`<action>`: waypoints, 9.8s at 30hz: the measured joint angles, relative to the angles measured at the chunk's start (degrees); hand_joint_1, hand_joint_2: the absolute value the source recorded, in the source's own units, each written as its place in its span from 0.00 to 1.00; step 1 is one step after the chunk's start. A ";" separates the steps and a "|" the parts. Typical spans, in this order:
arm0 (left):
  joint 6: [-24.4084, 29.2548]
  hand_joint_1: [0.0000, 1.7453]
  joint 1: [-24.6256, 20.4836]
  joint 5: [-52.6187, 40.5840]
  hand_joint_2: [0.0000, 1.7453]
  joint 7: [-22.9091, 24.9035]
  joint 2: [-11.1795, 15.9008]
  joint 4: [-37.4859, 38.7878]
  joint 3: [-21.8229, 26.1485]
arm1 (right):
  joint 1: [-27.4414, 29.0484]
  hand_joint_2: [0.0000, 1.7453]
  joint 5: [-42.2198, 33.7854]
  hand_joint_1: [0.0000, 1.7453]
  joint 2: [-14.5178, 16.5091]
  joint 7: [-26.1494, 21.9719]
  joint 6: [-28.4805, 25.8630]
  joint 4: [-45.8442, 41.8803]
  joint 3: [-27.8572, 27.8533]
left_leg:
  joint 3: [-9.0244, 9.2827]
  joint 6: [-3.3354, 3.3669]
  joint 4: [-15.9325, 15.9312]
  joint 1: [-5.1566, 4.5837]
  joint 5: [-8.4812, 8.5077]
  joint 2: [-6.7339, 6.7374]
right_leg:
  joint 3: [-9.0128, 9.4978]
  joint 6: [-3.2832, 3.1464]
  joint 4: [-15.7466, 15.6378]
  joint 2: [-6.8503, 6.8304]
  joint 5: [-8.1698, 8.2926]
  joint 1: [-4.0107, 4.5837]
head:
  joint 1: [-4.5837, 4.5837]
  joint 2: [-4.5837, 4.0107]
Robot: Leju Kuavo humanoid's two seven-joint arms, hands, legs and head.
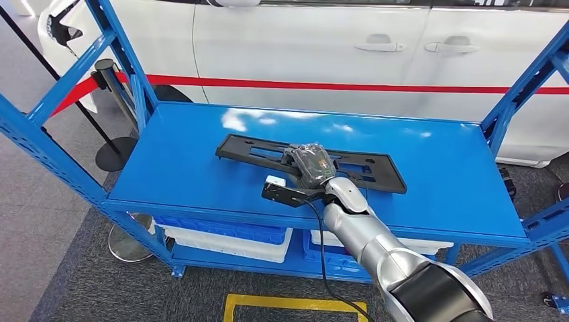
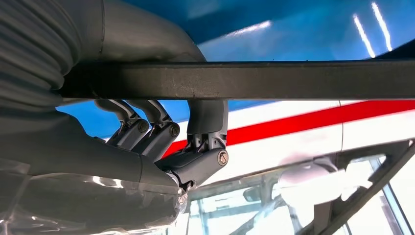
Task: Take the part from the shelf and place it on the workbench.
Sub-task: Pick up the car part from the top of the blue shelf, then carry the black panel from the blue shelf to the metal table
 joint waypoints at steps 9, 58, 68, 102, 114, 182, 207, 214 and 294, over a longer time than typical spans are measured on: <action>-0.39 0.00 0.51 0.42 1.00 -0.32 0.07 0.01 0.56 | -0.24 1.00 -7.74 1.00 0.47 -5.02 0.76 -0.84 -2.67 | -4.25 -1.96 11.10 0.77 -4.64 0.18 | 0.30 -0.84 -0.57 -0.24 0.58 -0.68 | -0.40 0.00; -0.25 0.00 0.64 1.57 1.00 1.77 -1.43 0.01 1.15 | 18.09 1.00 -54.93 1.00 1.81 -10.06 28.93 -55.21 -13.06 | 0.52 0.31 -0.45 -0.10 -0.63 0.02 | -2.23 1.52 1.96 0.12 0.42 -1.33 | -0.51 0.00; -0.20 0.00 0.72 1.70 1.00 1.72 -1.50 0.00 1.80 | 20.88 1.00 -62.36 1.00 1.31 -8.28 36.10 -65.06 -13.05 | -7.99 -1.48 16.97 0.16 -8.30 0.10 | -1.54 -1.48 1.12 0.07 -0.29 -0.45 | -0.56 0.00; 0.88 0.00 0.82 2.80 1.00 1.60 -1.79 0.01 2.84 | 36.82 1.00 -71.13 1.00 -1.96 -6.03 49.80 -82.70 -9.82 | -3.04 0.09 7.33 -0.50 -3.25 0.13 | -0.85 -1.21 1.88 0.26 -1.31 -0.33 | -0.47 0.00; 0.32 0.00 0.79 3.50 1.00 1.19 -1.51 0.02 3.66 | 37.48 1.00 -72.25 1.00 -2.48 -5.36 50.04 -82.72 -9.73 | 0.20 2.00 -0.95 -0.81 0.35 0.74 | -7.41 1.21 16.14 0.04 -8.22 -0.66 | -0.43 0.00; -1.02 0.00 0.35 4.02 1.00 -0.40 -1.10 0.00 4.79 | 36.69 1.00 -71.24 1.00 -2.52 -5.18 49.84 -83.41 -11.11 | -2.69 0.79 1.50 -1.26 1.15 0.95 | 1.36 0.45 2.44 0.22 -3.65 -0.60 | -0.66 0.00; -0.86 0.00 0.56 2.15 1.00 -0.25 0.23 0.02 4.78 | 42.23 1.00 -70.11 1.00 -2.86 -8.43 48.93 -84.17 -13.53 | -1.46 2.27 -0.20 -1.19 0.97 1.01 | -5.77 1.82 14.93 0.04 -7.89 -1.07 | -0.49 0.00; -0.25 0.00 0.48 2.27 1.00 -0.21 0.44 0.01 4.78 | 42.24 1.00 -70.18 1.00 -2.81 -8.31 49.39 -84.36 -13.90 | -3.12 0.49 1.30 -1.26 1.93 0.93 | 2.16 -0.22 1.68 0.04 -3.46 -0.51 | -0.50 0.00; -2.26 0.00 0.35 1.31 1.00 -2.56 0.34 0.00 4.68 | 44.03 1.00 -66.58 1.00 -2.13 -7.43 48.00 -87.67 -14.27 | 1.02 1.49 -1.53 -0.31 0.09 0.98 | -2.80 1.39 7.14 1.00 -4.91 -0.77 | -0.20 0.00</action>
